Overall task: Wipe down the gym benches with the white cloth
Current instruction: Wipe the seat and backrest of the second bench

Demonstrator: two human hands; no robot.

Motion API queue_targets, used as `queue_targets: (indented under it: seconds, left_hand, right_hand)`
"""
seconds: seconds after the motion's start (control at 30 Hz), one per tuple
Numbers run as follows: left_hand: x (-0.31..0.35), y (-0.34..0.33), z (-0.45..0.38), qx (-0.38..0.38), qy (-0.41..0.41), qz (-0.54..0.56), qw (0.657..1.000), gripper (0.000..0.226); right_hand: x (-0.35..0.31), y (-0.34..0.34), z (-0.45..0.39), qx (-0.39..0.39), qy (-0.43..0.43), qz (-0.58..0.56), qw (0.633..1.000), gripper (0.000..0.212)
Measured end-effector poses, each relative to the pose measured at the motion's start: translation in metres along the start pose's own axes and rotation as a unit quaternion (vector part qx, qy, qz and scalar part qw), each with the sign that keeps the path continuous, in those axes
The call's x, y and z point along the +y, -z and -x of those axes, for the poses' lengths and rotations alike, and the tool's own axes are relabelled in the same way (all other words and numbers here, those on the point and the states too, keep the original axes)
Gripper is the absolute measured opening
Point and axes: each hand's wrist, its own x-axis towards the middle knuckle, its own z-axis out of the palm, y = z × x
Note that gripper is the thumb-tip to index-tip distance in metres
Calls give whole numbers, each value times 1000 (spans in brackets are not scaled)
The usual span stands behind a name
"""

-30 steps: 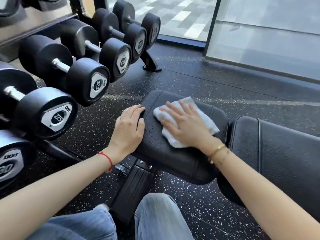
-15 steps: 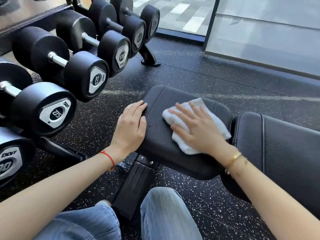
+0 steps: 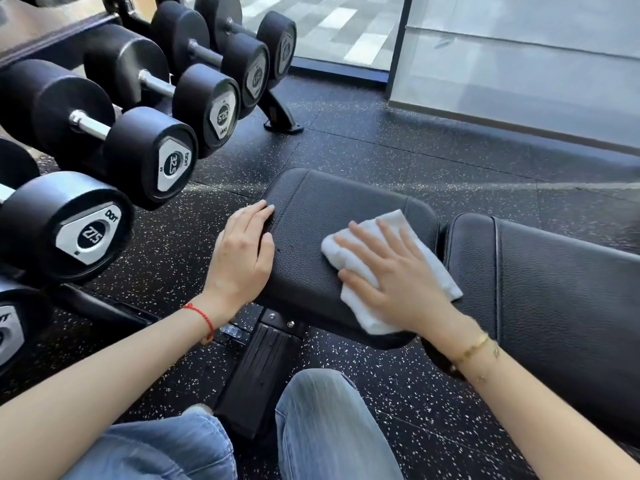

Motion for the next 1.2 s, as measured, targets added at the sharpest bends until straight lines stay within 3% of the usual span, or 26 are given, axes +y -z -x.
queue_targets:
  seconds: [0.2,0.27,0.37,0.47,0.73,0.83,0.97,1.03,1.2]
  left_hand:
    - [3,1,1,-1,4,-4,1000,52]
    - [3,1,2,-4,3,-8,1000,52]
    - [3,1,2,-9,-6,-22,1000,53]
    - [5,2,2,-16,-12,-46,999,54]
    - [7,4,3,-9,-35,-72,997,50]
    - [6,5,3,3,-37,-65,997,48]
    - [6,7,3,6,-53,-50,997,52]
    - [5,7,3,10,-61,-41,997,50]
    - [2,6,0,-2,-97,-36,995,45]
  right_hand:
    - [38,16,-74,-8,-154,-12,988,57]
    - [24,13,-70,-15,-136,5,991,59]
    - [-6,4,-25,-11,-41,44,998,62]
    - [-18,-1,12,-16,12,13,1000,66]
    - [2,6,-94,-24,-106,3,994,59]
    - [-31,-3,-89,-40,-34,21,998,61]
    - [-50,-8,-16,-30,67,35,997,66]
    - [-33,-4,4,-38,48,37,997,66]
    - [-2,11,-28,-19,-91,58,994,58]
